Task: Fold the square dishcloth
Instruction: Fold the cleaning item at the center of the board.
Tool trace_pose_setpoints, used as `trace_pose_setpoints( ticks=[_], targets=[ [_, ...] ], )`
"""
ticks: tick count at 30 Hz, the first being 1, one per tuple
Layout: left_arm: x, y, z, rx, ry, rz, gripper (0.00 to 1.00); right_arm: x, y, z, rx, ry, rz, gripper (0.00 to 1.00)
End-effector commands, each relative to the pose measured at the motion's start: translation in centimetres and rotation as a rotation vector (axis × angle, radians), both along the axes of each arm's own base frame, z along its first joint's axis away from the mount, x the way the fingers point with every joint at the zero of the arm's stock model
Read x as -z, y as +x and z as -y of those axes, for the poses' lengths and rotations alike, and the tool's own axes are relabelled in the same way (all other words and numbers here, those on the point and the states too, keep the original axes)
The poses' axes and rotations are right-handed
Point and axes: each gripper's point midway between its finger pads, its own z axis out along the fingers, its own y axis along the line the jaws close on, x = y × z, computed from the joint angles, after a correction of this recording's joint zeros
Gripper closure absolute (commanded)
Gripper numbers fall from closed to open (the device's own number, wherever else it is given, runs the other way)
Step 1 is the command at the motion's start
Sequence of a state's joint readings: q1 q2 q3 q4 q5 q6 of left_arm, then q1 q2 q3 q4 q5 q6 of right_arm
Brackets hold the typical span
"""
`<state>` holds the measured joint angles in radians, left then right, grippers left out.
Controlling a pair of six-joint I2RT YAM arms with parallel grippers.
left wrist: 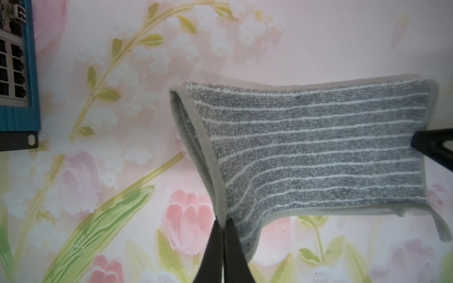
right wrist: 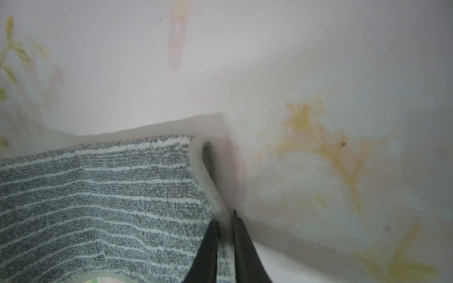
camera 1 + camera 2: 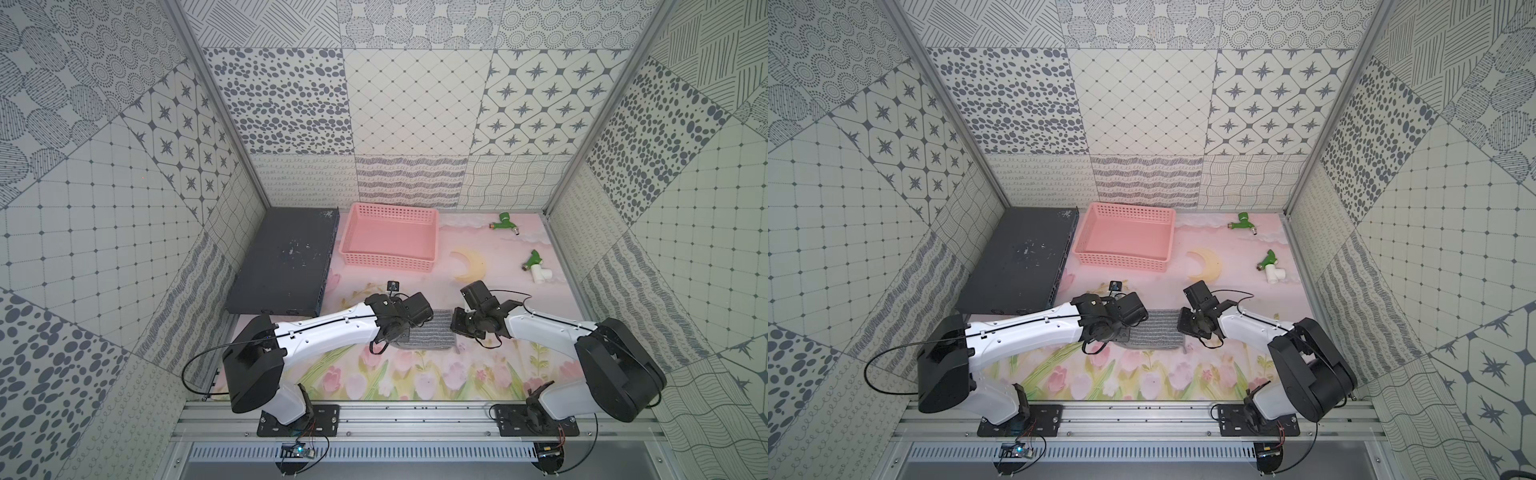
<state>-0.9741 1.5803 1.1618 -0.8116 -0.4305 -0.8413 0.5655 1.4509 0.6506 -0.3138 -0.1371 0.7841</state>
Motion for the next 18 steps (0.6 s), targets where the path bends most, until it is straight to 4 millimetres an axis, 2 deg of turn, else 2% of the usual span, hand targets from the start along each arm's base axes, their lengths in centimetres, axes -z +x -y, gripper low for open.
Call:
trace_pose_setpoints(
  ticks=[1,8,14,18],
  targets=[
    [-0.2,-1.3,2.2,0.134,0.005,-0.076,1.00,0.7,0.0,0.1,0.014,-0.009,0.007,0.87],
    [0.5,-2.5,7.4,0.234,-0.164,-0.168,1.00,0.6,-0.1,0.0,0.017,0.009,0.012,0.88],
    [1.3,-3.0,10.8,0.274,-0.298,-0.221,1.00,0.4,-0.2,-0.4,0.023,0.045,0.019,0.87],
    [1.4,-2.6,12.8,0.291,-0.352,-0.223,1.00,0.2,-0.2,-0.6,0.023,0.060,0.021,0.87]
  ],
)
